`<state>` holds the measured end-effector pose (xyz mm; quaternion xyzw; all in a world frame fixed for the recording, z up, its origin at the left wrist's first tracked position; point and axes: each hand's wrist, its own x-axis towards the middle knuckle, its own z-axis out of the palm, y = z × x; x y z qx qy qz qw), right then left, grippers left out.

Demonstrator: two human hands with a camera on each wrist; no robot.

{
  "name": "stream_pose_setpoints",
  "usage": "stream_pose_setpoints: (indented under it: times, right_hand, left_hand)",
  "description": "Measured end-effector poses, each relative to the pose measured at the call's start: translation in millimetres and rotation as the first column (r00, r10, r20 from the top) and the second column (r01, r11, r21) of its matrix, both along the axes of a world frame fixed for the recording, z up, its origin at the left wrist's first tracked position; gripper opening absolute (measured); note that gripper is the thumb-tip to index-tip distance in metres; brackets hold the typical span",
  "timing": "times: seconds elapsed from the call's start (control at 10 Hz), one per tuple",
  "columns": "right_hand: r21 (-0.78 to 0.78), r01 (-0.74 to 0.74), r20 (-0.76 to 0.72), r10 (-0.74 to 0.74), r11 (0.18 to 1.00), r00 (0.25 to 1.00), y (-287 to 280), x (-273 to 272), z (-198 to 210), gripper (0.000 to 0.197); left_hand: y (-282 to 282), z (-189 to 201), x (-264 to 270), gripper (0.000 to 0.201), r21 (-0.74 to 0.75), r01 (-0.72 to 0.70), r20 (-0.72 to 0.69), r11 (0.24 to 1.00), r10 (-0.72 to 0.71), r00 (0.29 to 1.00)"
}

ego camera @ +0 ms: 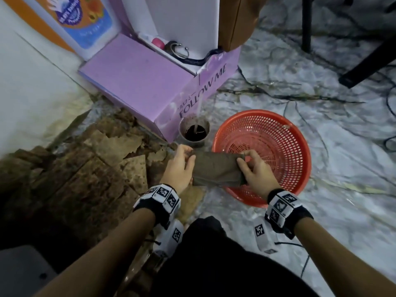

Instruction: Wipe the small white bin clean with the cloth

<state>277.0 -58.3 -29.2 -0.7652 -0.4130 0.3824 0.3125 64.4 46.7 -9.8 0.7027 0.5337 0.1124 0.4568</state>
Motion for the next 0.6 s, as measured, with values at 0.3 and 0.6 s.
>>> stream_pose_setpoints:
  times: [0.3,0.6]
  right_hand:
    - [-0.123,-0.056,-0.080,0.046,0.991,0.996,-2,12,-16,0.023]
    - [-0.145,-0.063,-0.003,0.063,0.987,0.998,-19,12,6,0.040]
  left_hand:
    - [-9,-26,-4,0.062,-0.203,0.090,-0.059,0.975,-0.104,0.993]
    - [-19,-16,-19,0.090,-0.288,0.197,-0.132,0.937,-0.243,0.961]
